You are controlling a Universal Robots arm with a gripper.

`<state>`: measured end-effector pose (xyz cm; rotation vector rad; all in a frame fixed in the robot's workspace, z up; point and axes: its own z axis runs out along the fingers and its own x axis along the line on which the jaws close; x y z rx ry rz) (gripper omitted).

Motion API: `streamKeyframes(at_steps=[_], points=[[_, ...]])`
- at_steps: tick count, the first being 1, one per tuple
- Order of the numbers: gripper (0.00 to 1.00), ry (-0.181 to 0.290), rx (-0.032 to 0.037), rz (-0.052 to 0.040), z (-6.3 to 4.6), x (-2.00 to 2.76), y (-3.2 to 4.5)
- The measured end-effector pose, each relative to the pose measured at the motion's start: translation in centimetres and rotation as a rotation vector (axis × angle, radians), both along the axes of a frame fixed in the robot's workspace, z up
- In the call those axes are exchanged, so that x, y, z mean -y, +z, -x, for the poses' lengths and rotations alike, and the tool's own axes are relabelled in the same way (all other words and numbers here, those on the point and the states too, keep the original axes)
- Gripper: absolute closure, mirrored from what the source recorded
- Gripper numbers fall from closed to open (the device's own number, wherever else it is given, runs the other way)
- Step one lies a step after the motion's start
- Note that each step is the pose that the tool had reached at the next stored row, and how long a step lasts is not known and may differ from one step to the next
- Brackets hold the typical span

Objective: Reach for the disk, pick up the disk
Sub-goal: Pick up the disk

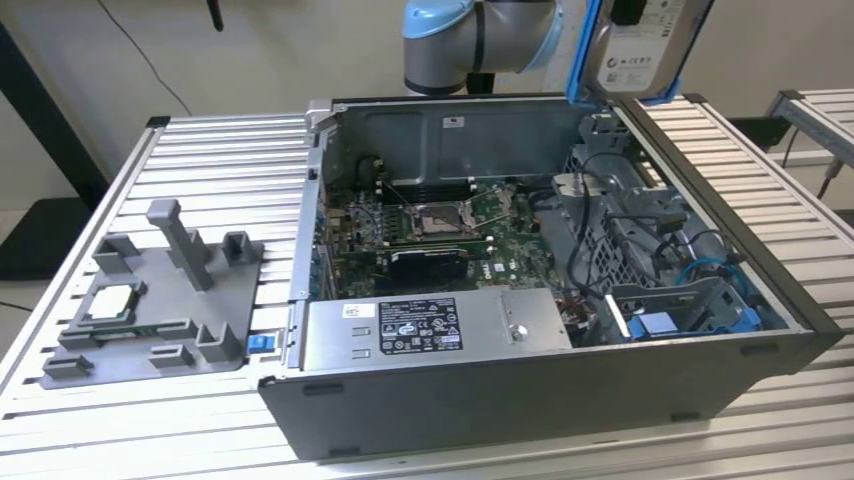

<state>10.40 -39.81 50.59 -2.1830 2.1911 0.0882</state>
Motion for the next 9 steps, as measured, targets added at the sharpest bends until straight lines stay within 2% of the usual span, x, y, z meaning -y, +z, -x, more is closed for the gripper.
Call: streamKeyframes(at_steps=[9], points=[[1.0,0.0,0.0,0.0,0.0,2.87,-0.01]])
